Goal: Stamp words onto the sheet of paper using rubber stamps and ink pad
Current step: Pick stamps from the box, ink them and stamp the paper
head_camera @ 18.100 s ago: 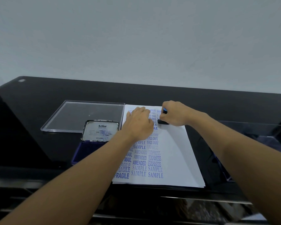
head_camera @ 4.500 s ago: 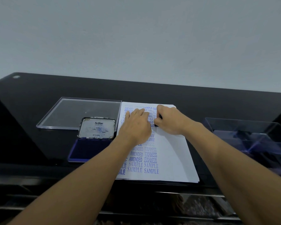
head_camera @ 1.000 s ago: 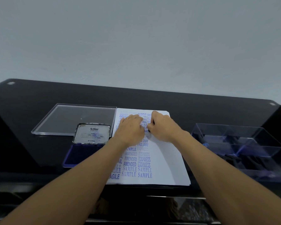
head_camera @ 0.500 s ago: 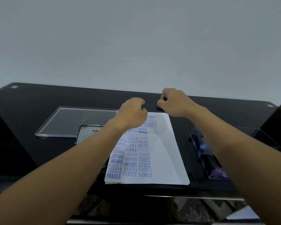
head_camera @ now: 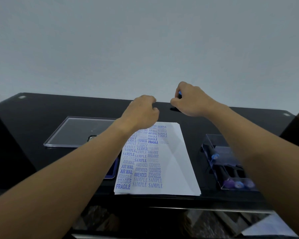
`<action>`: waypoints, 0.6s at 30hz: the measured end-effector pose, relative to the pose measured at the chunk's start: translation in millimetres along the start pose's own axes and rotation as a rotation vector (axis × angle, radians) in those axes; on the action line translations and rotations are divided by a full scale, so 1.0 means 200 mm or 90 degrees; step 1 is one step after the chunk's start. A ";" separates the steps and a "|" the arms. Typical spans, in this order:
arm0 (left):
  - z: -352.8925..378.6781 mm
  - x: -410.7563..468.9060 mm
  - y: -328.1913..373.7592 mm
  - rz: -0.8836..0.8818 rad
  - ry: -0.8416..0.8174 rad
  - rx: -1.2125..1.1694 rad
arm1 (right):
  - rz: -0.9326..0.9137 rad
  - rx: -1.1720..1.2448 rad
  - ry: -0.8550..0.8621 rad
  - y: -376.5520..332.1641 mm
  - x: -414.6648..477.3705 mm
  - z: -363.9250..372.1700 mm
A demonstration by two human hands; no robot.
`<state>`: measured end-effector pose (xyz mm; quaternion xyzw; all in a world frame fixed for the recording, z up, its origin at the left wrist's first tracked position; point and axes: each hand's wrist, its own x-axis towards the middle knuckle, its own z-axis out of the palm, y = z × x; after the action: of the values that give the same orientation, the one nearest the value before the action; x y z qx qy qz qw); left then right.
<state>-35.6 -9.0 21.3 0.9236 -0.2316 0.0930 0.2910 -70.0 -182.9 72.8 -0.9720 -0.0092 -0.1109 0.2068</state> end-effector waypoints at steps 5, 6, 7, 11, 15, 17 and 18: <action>-0.03 -0.03 0.01 -0.010 -0.010 0.001 | 0.004 -0.002 -0.007 -0.01 -0.02 -0.01; -0.04 -0.04 0.01 -0.011 -0.010 0.002 | 0.003 -0.004 -0.008 -0.01 -0.02 -0.01; -0.04 -0.05 0.01 -0.013 -0.012 0.002 | 0.002 -0.006 -0.009 -0.01 -0.02 -0.01; -0.08 -0.09 0.00 -0.018 -0.008 0.005 | -0.004 -0.012 -0.014 -0.04 -0.04 0.00; -0.12 -0.15 -0.07 -0.034 -0.003 0.006 | -0.018 -0.005 -0.039 -0.09 -0.08 0.05; -0.15 -0.19 -0.12 -0.052 0.000 0.007 | -0.029 0.005 -0.051 -0.13 -0.09 0.09; -0.16 -0.21 -0.15 -0.060 0.001 0.009 | -0.038 0.009 -0.056 -0.15 -0.10 0.11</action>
<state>-59.9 46.9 19.1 0.9353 -0.1868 0.0816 0.2891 -87.4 -145.6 61.5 -0.9738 -0.0478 -0.0742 0.2098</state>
